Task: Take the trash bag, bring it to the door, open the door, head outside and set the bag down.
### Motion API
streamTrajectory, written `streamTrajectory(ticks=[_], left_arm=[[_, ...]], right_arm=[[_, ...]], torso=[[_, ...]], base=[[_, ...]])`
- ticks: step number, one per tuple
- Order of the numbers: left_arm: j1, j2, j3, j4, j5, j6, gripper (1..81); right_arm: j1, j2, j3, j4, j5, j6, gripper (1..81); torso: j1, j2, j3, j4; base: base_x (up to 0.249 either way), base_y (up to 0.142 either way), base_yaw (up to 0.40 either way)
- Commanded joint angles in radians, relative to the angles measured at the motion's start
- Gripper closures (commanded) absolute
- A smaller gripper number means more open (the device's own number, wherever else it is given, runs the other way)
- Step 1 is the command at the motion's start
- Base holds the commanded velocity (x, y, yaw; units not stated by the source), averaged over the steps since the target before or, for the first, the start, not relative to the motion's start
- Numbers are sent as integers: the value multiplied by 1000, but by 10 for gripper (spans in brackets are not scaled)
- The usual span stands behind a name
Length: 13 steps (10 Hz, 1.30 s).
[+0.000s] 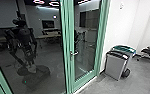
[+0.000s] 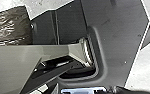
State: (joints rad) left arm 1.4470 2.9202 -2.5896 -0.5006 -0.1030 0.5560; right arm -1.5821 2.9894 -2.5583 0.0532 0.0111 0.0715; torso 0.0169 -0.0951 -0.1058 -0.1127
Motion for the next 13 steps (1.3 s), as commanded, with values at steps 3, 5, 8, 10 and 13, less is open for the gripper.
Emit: streamTrajectory(ticks=[3,5,8,10,13], left_arm=[[-53,-2,2,10,58,7,811],[-55,-2,2,10,58,7,811],[-55,-1,2,10,58,7,811],[-55,-1,2,10,58,7,811],[-55,-2,2,10,58,7,811]], right_arm=[[36,15,-11,-13,-56,-2,10],[36,15,-11,-13,-56,-2,10],[38,15,-11,-13,-56,-2,10],[38,16,-11,-13,-57,-2,10],[40,18,-11,-16,-57,-4,10]], torso=[[0,0,0,0],[0,0,0,0],[0,0,0,0],[0,0,0,0],[0,0,0,0]], base=[[151,-67,0],[151,-67,0],[151,-69,0],[151,-71,0],[138,-71,0]])
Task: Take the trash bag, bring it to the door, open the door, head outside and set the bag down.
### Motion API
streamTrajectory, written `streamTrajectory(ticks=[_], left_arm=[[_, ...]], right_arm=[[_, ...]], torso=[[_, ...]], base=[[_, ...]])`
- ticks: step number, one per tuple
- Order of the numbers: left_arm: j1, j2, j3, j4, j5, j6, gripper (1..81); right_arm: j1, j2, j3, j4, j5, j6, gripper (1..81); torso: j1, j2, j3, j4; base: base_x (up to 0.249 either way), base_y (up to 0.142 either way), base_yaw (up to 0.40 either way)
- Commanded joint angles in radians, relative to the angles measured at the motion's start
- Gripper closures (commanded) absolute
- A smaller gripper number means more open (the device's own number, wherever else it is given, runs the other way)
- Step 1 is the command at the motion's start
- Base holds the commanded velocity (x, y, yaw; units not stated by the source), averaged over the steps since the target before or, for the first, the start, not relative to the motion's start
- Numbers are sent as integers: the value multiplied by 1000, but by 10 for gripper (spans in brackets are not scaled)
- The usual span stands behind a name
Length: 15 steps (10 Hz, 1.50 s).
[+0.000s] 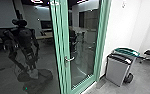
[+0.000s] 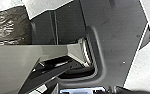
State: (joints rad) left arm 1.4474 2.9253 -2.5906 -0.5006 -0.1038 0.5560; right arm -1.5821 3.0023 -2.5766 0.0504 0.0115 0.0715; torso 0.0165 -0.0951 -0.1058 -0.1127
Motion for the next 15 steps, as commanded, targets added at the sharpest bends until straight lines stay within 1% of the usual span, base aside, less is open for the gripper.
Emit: streamTrajectory(ticks=[1,15], left_arm=[[-55,-6,3,10,59,7,811],[-55,-4,3,8,58,5,811]], right_arm=[[40,3,7,-14,-58,-4,10],[36,5,1,-14,-58,-4,10]], torso=[[0,0,0,0],[0,0,0,0]], base=[[135,-72,0],[137,-78,0]])
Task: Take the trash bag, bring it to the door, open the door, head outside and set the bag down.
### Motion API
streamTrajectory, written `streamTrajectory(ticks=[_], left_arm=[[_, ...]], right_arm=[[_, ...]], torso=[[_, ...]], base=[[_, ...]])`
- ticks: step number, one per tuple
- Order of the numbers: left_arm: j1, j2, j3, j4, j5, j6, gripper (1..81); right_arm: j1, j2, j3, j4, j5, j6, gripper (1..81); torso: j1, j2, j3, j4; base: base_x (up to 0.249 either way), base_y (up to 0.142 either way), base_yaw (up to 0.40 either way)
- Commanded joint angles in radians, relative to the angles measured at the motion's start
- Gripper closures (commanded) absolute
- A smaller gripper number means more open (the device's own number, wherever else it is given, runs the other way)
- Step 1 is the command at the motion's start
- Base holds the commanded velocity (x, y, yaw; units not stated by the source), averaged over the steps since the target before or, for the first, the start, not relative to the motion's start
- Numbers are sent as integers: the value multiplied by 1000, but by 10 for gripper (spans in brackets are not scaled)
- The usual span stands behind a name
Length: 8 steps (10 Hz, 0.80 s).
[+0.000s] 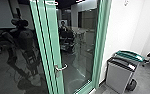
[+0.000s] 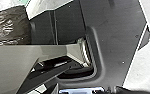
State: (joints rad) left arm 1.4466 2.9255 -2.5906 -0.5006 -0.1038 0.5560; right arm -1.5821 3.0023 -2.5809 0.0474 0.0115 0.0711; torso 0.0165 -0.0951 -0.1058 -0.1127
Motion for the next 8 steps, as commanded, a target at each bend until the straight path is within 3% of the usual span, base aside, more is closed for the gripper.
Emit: streamTrajectory(ticks=[1,8], left_arm=[[-54,-5,3,8,59,7,811],[-56,-3,3,8,58,5,811]], right_arm=[[36,5,4,-11,-57,-4,10],[36,5,4,-11,-56,-4,10]], torso=[[0,0,0,0],[0,0,0,0]], base=[[137,-67,0],[137,0,0]])
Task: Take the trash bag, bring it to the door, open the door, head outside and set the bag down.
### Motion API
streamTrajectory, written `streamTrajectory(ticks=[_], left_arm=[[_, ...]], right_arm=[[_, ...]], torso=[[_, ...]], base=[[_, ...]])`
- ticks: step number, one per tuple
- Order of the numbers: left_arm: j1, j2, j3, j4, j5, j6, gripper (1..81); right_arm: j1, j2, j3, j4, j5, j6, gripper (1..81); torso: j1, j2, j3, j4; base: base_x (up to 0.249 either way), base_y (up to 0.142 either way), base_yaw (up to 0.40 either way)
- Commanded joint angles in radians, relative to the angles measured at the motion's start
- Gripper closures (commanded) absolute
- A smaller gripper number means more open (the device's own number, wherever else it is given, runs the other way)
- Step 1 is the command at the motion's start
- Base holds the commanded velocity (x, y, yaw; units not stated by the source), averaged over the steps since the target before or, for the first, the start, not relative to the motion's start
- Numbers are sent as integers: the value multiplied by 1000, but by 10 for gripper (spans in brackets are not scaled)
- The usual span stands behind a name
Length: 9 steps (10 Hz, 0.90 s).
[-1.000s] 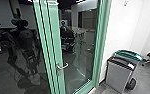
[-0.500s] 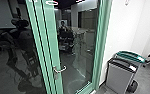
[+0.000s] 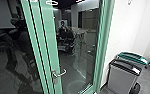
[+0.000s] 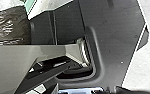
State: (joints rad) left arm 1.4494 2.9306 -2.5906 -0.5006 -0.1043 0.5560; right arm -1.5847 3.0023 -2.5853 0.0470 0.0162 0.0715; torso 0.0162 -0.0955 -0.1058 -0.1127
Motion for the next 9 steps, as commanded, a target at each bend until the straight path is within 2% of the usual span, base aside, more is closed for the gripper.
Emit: streamTrajectory(ticks=[1,9], left_arm=[[-57,-10,3,8,58,5,811],[-57,-7,3,10,60,5,811]], right_arm=[[39,5,8,-10,-61,-4,10],[41,5,8,-10,-61,-4,10]], torso=[[0,0,0,0],[1,0,0,0]], base=[[137,0,0],[126,0,0]])
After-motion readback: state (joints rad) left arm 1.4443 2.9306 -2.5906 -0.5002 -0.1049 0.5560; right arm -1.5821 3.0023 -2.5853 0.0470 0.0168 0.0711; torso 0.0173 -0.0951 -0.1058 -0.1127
